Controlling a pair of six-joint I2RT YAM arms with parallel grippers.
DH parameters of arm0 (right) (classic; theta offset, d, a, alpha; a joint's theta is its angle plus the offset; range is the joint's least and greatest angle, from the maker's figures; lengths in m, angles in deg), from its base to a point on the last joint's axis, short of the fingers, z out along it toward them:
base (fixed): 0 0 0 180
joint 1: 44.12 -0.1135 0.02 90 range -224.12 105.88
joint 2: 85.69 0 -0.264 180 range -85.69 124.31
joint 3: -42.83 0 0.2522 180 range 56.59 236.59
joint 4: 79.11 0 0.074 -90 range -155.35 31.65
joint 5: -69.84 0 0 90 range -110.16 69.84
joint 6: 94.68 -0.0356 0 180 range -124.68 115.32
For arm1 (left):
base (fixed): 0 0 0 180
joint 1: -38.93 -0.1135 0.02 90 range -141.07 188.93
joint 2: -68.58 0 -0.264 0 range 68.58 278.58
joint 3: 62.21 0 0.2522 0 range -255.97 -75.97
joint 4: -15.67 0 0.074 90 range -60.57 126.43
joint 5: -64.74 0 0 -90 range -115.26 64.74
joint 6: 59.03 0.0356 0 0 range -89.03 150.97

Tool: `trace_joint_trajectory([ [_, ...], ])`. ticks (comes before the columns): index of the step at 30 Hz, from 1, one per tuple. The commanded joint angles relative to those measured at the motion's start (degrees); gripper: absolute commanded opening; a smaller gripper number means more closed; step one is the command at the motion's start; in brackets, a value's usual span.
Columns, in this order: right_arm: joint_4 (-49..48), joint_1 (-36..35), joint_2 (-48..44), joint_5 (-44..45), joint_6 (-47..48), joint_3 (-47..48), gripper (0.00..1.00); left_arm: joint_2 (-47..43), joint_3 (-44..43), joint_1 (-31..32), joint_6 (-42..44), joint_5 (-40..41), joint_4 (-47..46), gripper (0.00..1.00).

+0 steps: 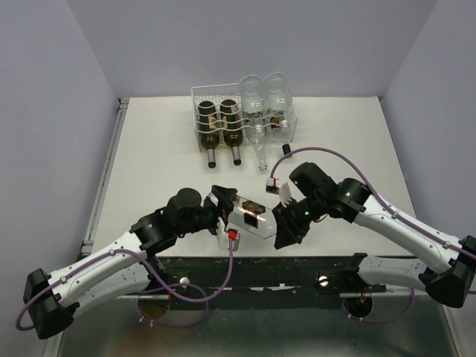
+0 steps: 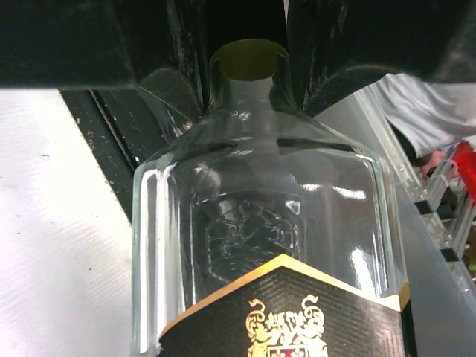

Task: Put the wine bottle on the wine rack

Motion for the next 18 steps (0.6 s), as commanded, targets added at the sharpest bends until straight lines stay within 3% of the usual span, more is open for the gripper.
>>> trace_joint_trajectory([
  [1, -5.02, -0.31, -1.82, 9.90, -2.70, 2.69, 0.01, -3.09, -0.45, 0.48, -3.70, -2.40, -13.21, 0.99],
  [12, -5.72, -0.40, -8.15, 23.80, -4.38, 6.65, 0.00, -6.08, -0.01, 0.57, -4.30, -4.77, -8.46, 0.99],
  [18, -6.87, -0.40, -8.94, 24.51, -4.12, 7.27, 0.01, -8.19, 0.43, 0.57, -8.35, -5.56, -8.81, 0.99],
])
